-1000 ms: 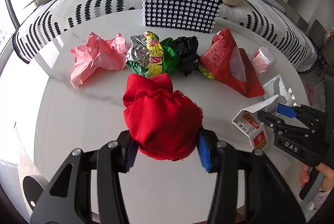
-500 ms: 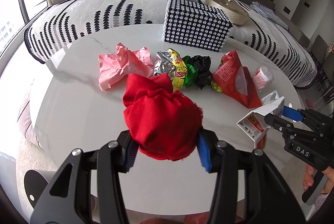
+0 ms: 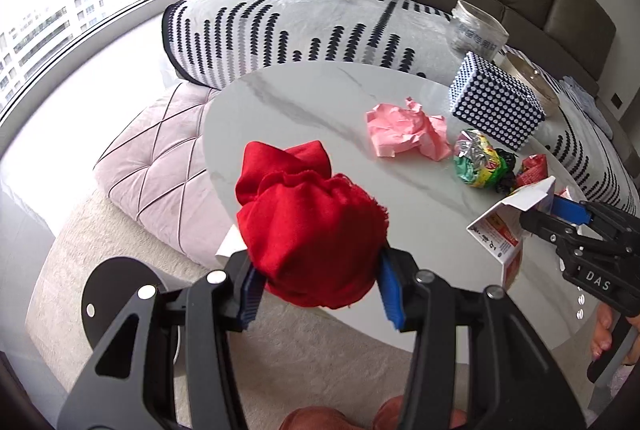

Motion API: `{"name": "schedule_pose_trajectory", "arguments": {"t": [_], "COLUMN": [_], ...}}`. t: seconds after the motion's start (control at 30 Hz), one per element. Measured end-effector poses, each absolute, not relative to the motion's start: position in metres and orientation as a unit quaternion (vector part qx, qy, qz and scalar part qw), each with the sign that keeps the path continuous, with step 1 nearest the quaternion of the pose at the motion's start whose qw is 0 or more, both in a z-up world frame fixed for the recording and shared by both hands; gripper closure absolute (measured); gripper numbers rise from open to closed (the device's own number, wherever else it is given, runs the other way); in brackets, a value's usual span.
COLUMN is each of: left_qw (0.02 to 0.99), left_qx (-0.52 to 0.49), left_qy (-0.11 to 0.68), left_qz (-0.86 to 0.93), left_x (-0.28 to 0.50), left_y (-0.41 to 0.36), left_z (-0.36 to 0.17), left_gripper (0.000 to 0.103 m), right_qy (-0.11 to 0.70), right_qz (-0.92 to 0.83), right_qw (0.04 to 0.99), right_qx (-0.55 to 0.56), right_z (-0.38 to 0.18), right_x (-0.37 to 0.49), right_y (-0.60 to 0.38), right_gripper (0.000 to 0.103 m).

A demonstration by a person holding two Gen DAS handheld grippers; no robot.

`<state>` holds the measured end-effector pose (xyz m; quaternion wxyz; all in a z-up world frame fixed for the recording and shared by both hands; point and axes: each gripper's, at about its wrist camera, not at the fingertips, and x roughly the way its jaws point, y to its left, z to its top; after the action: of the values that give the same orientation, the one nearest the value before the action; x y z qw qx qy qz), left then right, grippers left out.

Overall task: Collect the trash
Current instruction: 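Carry the red cloth and white box to the grey bin and release both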

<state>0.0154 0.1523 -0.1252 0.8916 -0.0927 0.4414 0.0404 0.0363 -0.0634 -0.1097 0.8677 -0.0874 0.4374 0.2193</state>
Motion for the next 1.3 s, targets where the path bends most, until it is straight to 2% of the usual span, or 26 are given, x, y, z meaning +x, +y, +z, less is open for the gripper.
{"name": "schedule_pose_trajectory", "arguments": {"t": [0.3,0.53,0.97,1.13,1.3], "left_qw": [0.869,0.844,0.813,0.809,0.809], "left_qx": [-0.155,-0.194,-0.229,-0.234,-0.236], "left_qy": [0.428,0.412,0.402,0.402,0.405], "left_qz": [0.193,0.282,0.352,0.359,0.355], "left_x": [-0.077,-0.14,-0.191,-0.195,-0.19], "left_y": [0.264,0.319,0.363,0.368,0.369], "left_z": [-0.124,-0.123,-0.132,-0.136,-0.142], "left_gripper": [0.055,0.055,0.054,0.054,0.054], "right_qy": [0.419,0.401,0.402,0.402,0.401], "right_qz": [0.354,0.448,0.539,0.543,0.54], "right_qw": [0.822,0.776,0.696,0.687,0.69], "right_qx": [-0.15,-0.19,-0.252,-0.265,-0.266], "right_z": [-0.111,-0.114,-0.15,-0.156,-0.153], "right_x": [0.02,-0.009,-0.056,-0.062,-0.064], "right_y": [0.072,0.171,0.305,0.322,0.323], "right_gripper": [0.058,0.058,0.057,0.049,0.048]}}
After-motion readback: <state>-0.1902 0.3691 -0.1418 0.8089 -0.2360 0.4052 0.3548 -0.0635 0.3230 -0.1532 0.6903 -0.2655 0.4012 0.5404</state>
